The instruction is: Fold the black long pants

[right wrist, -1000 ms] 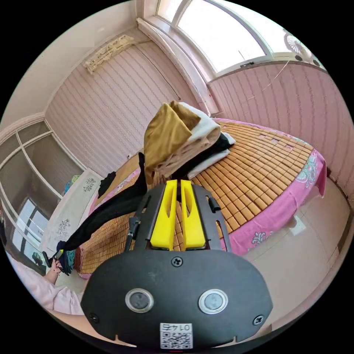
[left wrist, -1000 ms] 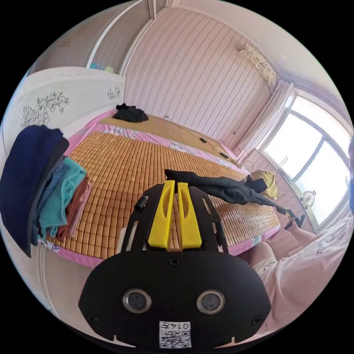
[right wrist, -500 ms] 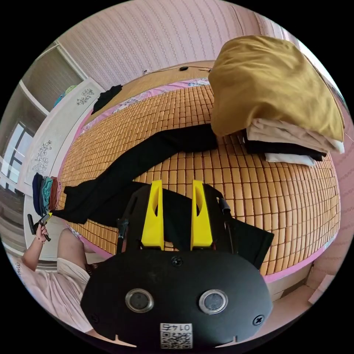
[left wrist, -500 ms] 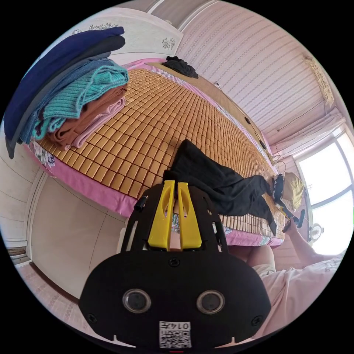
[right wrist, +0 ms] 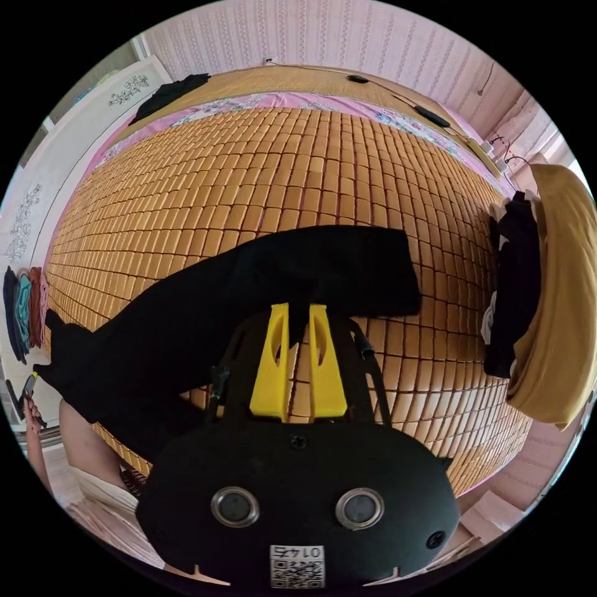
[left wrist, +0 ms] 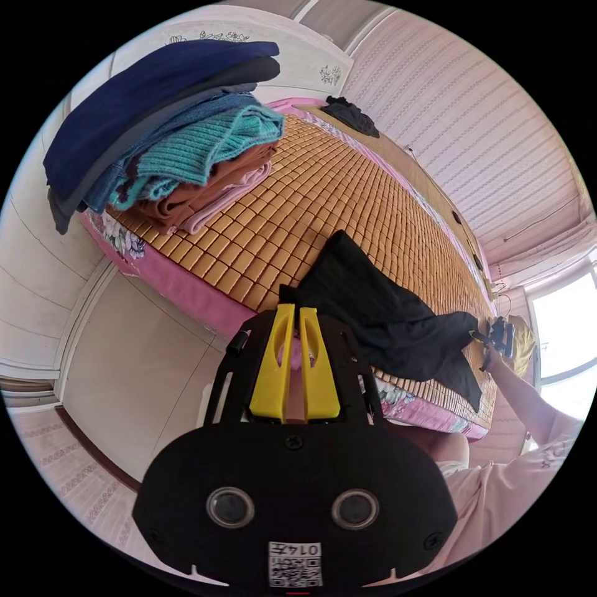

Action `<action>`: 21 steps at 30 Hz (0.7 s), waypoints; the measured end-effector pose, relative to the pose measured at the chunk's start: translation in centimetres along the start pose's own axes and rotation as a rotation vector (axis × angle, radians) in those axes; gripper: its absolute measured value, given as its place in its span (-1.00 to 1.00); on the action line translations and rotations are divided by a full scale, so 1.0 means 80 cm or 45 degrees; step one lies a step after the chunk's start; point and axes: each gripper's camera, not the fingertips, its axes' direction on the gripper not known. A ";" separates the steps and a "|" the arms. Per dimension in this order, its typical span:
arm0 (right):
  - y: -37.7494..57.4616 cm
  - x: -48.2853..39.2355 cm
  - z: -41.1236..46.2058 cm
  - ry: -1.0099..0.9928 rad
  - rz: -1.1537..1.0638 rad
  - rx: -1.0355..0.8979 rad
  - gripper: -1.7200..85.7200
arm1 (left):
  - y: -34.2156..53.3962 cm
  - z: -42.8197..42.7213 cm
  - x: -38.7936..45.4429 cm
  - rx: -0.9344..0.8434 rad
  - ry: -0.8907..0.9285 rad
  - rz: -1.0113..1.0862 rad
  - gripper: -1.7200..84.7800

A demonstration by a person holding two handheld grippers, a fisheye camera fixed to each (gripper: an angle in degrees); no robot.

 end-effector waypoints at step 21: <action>0.478 0.142 -0.102 -0.384 0.515 0.505 -0.96 | -0.011 0.026 -0.001 0.036 0.201 0.022 -0.98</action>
